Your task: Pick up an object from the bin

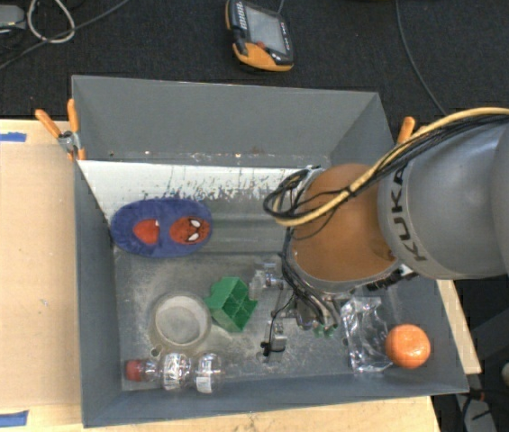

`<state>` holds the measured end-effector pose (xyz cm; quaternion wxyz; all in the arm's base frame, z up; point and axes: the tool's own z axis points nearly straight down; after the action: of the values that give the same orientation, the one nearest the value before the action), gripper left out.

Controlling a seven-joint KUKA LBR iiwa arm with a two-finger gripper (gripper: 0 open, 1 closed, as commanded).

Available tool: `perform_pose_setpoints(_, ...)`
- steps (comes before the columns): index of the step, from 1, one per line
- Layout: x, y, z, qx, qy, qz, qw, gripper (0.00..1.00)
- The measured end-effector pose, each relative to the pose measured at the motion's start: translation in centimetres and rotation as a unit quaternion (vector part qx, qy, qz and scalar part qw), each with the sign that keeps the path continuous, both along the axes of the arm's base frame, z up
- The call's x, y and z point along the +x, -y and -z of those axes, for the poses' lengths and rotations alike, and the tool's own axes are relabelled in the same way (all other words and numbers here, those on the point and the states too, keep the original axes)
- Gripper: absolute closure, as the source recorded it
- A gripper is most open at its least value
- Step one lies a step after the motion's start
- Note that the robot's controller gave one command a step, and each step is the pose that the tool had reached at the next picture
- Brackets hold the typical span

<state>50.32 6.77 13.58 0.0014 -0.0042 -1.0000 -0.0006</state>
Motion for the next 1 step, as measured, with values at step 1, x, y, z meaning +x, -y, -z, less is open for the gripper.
perform_pose_setpoints(1,0.0,0.0,0.0,0.0,0.0,0.0,1.0,0.0)
